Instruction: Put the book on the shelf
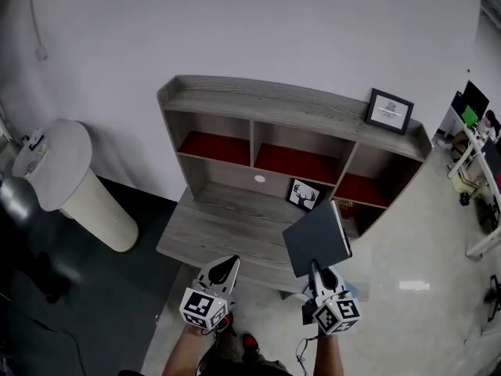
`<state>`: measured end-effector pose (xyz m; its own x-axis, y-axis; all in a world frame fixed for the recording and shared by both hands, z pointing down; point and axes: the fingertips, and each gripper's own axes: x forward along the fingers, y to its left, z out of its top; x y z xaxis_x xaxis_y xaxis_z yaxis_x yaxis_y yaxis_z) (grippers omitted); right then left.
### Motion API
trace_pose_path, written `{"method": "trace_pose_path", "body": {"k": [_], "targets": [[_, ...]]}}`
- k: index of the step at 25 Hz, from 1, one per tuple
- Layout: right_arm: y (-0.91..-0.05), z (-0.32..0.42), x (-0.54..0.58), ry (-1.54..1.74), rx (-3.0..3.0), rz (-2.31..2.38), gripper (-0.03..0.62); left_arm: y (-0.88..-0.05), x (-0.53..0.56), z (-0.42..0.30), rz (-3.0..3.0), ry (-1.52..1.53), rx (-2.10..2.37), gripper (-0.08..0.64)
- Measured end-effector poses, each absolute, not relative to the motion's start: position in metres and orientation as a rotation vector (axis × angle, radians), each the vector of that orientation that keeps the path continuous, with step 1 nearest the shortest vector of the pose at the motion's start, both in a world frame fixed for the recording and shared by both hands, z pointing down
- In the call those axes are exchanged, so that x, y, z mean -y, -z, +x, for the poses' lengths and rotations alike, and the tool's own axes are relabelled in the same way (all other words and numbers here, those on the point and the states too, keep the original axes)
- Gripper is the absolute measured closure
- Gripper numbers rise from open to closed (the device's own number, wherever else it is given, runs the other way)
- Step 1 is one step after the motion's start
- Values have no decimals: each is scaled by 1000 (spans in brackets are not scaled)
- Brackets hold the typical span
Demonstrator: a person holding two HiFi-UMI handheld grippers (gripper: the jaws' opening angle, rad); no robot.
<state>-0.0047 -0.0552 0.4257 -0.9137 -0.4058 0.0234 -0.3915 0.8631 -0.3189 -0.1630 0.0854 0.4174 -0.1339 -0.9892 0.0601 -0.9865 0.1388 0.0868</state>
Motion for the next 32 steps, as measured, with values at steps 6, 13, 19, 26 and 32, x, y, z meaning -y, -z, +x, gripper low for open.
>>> {"method": "trace_pose_path", "body": {"k": [6,13,19,26,32], "targets": [[-399,-17,61,432,-2931,-675,522,-409,-71,-183,2037,47,2273,554],[-383,-36,89,350,-2886,-815,522,-409,-31,-212,2114,33,2177,554],[-367,-52,115,137,-2869,-979,522,-406,7,-241,2195,14,2087,554],[-336,-75,129,-125,-2859,-1109,522,-398,39,-266,2258,43,2030,554],[-319,-94,143,-501,-2849,-1244,522,-400,49,-284,2275,52,1997,554]]}}
